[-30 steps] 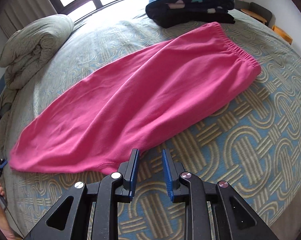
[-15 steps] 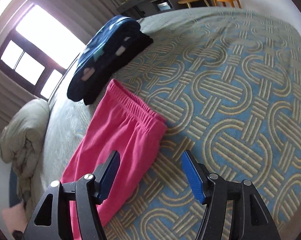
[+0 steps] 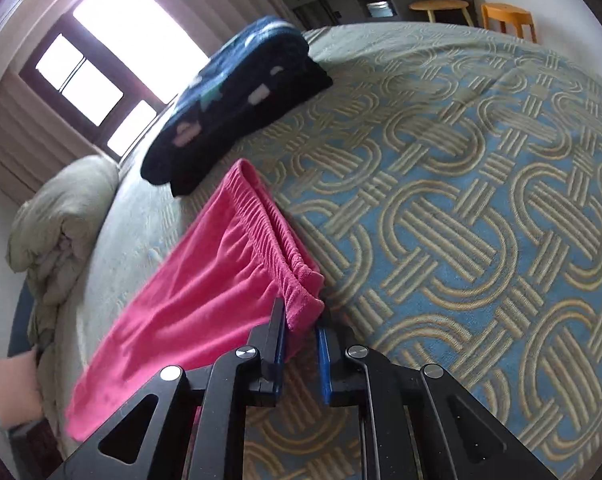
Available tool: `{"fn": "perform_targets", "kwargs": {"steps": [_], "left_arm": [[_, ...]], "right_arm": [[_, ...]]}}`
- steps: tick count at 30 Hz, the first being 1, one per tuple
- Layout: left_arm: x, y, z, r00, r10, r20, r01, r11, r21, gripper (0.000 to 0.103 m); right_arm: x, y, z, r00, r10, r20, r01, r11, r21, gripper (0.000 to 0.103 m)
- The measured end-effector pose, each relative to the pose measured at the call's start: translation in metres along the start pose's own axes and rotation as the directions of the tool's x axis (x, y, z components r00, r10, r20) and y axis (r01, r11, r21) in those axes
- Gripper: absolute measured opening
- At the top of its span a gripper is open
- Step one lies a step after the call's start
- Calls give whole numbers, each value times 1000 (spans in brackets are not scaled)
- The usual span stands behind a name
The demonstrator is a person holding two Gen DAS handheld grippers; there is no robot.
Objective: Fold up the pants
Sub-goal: 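Open both grippers and release the lengthwise-folded pink pants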
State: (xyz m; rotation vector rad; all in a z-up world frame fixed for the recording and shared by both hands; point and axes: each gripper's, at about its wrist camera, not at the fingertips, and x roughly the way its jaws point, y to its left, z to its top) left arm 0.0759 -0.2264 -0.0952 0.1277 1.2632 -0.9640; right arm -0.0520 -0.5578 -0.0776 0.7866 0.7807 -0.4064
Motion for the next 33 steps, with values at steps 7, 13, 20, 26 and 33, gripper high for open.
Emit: {"fn": "perform_targets", "kwargs": {"steps": [7,13,20,26,33], "left_arm": [[-4,5,-1,1000,-12,7,12,999,-42,44],[7,-6,3,998,-44,-33,43,999,-22,0],[-11,-67,-48,999,10,-53,3,969,246,0],[-71,40,-70,993,104,59,-99,992,-72,31],[-201,229,-145,888,394,235,-178,767,-616,35]], "right_arm": [[-19,-10,5,999,-35,26,37,998,-51,55],[-33,5,33,989,-92,118,104,989,-106,58],[-16,68,20,993,-81,91,101,965,-244,58],[-25,126,-15,1000,-8,13,12,917,-399,58],[-9,261,-92,995,48,-86,-95,712,-695,58]]}}
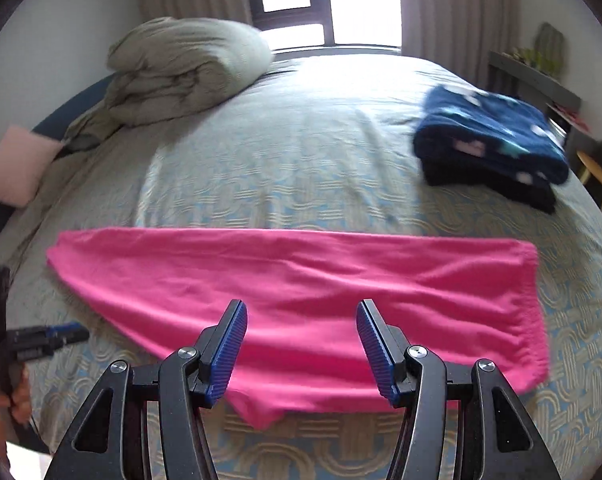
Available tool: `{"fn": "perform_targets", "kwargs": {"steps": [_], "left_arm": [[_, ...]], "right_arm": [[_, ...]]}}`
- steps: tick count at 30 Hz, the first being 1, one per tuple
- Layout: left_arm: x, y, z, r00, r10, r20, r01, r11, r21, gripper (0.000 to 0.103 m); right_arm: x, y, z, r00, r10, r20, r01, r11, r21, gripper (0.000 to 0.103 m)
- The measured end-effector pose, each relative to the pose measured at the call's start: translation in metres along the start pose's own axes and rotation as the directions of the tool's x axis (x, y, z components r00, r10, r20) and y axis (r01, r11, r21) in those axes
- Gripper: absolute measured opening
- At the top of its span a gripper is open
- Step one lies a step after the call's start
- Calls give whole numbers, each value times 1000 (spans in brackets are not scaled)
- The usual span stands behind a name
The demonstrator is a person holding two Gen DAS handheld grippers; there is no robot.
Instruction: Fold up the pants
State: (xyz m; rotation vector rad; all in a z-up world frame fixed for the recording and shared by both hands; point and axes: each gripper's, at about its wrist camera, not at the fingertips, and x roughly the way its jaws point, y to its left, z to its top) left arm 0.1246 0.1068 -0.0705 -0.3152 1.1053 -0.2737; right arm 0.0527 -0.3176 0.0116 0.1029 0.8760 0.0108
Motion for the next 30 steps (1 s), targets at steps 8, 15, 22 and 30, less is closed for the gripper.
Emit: {"fn": "perform_targets", "kwargs": {"steps": [8,15,22,30], "left_arm": [[-38,136,37,972,104,213,-56,974,-221,35],[-20,192,67,965,111,240,-49,967,-250,35],[-27,218,65,956,122,266,-61,972,-226,35],[-27,245,41,943,10,332,83,961,-265,35]], "right_arm": [[79,203,43,984,139,-111,-166,941,-295,58],[129,354,67,987,111,-115,-155,838,-523,58],[173,453,84,983,131,-127,-181,783,-595,57],[195,515,64,974,199,-110,-223,736,-639,12]]}}
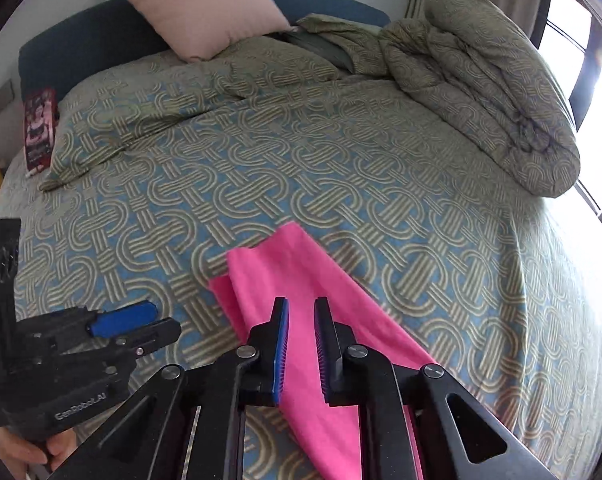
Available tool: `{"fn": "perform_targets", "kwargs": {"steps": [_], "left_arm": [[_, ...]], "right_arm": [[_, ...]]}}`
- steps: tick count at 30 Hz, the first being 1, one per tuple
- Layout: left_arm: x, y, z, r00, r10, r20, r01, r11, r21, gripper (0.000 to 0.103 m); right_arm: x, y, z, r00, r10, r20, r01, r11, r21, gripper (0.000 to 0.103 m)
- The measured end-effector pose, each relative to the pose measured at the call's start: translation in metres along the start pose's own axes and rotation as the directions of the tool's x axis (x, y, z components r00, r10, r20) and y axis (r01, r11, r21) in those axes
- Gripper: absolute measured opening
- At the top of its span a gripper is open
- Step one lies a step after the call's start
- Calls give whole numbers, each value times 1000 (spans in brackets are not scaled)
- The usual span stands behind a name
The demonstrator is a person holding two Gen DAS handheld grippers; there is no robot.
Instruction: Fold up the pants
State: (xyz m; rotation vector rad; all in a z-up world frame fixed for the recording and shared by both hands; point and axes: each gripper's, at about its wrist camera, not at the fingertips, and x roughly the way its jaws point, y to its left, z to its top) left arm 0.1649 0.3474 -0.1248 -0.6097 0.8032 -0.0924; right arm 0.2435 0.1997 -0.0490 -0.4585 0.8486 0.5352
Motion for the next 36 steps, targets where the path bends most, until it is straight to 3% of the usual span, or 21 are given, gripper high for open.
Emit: {"fn": "perform_targets", "kwargs": {"steps": [3,5,7,12,13,14,17,20,24,26,28,31,36], "left_arm": [[-1,8,-1,999,-41,5,41,999,-33,35],[-3,11,-3,998,-60,12,61,997,-48,35],[-4,13,-4,998,-67,19,68,996,-53,35],[-7,12,-6,997,-78,28,80,996,-49,35],[-7,11,-5,996,-82,28,84,995,-52,35],[-7,10,-3,995,-92,28,93,994,-52,35],[-7,1,7,994,-97,41,97,995,2,35],[-7,-24,22,996,-42,74,31,988,150,32],[7,-58,38,998,-53,23,43,944,326,30],[14,-65,43,998,-65,-1,61,924,377,18],[22,-63,48,994,-98,-41,106,916,386,18],[37,-52,60,973,-173,-154,218,906,362,17],[52,-33,74,950,-223,-221,284,909,305,20]], "right_arm": [[12,12,3,999,26,-40,-28,999,-46,14],[21,19,7,996,36,-77,-41,997,-71,24],[32,23,10,994,37,-100,-46,995,-88,27],[53,39,8,992,10,-129,-26,992,-124,29],[57,40,9,992,-11,-128,-6,991,-132,26],[58,37,9,992,-25,-124,11,993,-116,5],[51,13,13,992,67,-106,-63,997,35,2],[41,-7,17,986,145,-86,-135,985,108,2],[35,-23,19,971,219,-92,-202,965,168,2],[33,-23,20,971,220,-89,-203,965,167,2],[35,-26,20,970,225,-91,-207,962,180,2],[36,-33,18,957,275,-96,-251,946,206,2],[38,-32,16,944,312,-107,-289,938,189,5]]}}
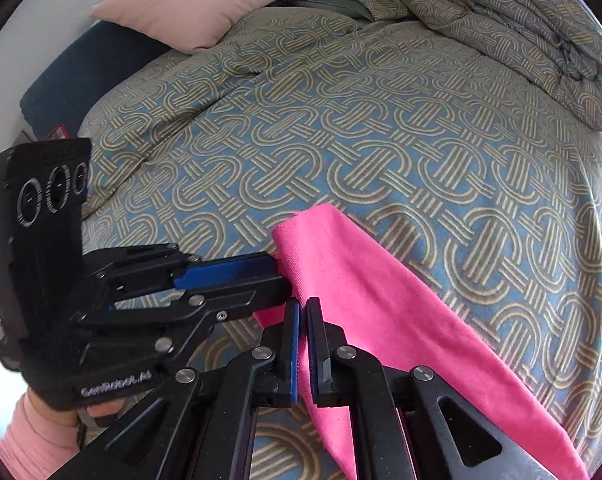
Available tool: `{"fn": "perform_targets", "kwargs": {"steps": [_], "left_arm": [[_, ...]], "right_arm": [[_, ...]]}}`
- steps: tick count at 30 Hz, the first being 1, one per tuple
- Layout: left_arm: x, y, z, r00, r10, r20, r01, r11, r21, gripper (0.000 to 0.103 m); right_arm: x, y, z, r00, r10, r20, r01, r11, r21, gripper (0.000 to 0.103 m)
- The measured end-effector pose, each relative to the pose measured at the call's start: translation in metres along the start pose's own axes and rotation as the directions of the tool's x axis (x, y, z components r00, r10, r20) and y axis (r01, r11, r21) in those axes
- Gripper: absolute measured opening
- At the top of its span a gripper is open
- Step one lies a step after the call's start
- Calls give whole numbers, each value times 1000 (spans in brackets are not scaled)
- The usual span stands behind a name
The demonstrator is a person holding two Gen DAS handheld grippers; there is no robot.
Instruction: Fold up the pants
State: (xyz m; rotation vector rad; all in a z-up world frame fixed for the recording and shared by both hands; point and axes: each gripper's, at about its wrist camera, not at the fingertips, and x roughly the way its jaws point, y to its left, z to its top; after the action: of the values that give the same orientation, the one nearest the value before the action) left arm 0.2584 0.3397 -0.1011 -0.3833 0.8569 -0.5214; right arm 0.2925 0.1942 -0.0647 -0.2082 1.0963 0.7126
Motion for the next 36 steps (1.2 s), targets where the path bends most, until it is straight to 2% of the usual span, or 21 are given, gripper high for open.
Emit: {"fn": "perform_targets", "kwargs": {"steps": [2,5,9,12,13,14,16,21,23,26,30,36], "left_arm": [[3,4,0,999,-49,-8,49,999,-18,22],[12,2,1,997,-68,-36,68,998,4,22],[27,-2,3,998,-8,-70,10,999,41,22],[25,-1,4,999,18,-46,-16,999,38,22],[23,0,5,999,33,-36,-31,999,39,28],[21,2,5,999,42,-28,-41,998,39,39],[21,6,7,999,43,-28,-42,998,39,50],[32,8,9,995,42,-89,-35,996,84,50],[29,5,7,995,43,-88,-33,994,105,29],[23,5,4,995,73,-74,-64,991,120,28],[20,2,2,996,47,-72,-37,990,139,28],[26,5,11,994,-69,-88,77,993,95,28]], "right_arm": [[3,1,0,1000,11,-18,-11,1000,-13,15],[2,2,0,1000,-13,-13,13,1000,-11,17],[-3,-7,-4,999,-32,0,32,999,37,18],[-11,-17,-10,1000,-28,3,27,997,77,18],[-14,-20,-13,1000,-27,3,26,996,87,18],[-17,-22,-15,1000,-25,3,24,995,97,19],[-20,-27,-20,1000,-19,-3,20,993,118,19],[-26,-30,-29,1000,-18,-16,20,990,139,19],[-29,-31,-32,1000,-27,-12,28,990,137,19],[-33,-32,-36,999,-36,-3,36,989,141,19],[-35,-37,-42,999,-35,-8,36,987,155,20],[-32,-43,-47,999,-43,-26,47,981,186,20]]}}
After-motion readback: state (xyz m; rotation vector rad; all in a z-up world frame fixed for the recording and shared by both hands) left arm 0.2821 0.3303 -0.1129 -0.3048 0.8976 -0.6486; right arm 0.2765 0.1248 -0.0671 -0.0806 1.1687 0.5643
